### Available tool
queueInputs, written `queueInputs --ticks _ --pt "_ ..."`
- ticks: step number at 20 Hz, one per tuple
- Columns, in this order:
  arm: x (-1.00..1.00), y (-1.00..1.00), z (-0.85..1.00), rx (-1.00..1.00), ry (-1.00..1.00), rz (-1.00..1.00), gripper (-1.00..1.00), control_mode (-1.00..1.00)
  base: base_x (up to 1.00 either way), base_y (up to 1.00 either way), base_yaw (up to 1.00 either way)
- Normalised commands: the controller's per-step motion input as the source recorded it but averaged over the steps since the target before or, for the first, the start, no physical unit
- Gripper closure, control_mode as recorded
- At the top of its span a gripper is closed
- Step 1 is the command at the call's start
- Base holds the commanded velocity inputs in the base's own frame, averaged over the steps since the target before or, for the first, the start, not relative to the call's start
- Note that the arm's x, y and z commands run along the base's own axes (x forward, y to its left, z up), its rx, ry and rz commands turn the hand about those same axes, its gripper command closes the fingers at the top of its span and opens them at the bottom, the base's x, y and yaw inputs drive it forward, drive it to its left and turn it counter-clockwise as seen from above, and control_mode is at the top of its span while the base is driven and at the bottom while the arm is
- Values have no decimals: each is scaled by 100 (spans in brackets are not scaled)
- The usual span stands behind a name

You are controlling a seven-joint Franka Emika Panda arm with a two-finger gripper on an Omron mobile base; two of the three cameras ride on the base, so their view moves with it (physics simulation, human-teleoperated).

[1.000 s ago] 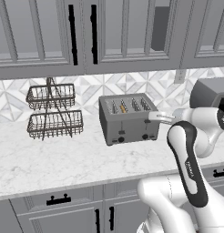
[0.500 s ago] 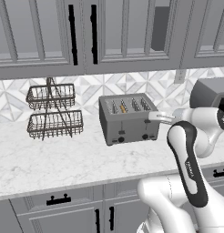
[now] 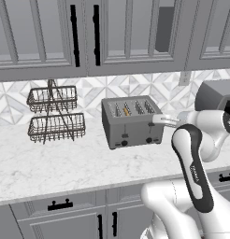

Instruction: Start the toaster. Once the lever pops up, take the bread to the plate on the dining counter.

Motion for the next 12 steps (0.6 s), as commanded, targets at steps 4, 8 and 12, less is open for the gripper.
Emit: queueInputs --ticks 4,8,12 --pt "0 0 0 0 0 0 -100 -100 0 0 0" --pt "0 0 0 0 0 0 -100 -100 0 0 0" --pt "0 0 0 0 0 0 -100 -100 0 0 0"
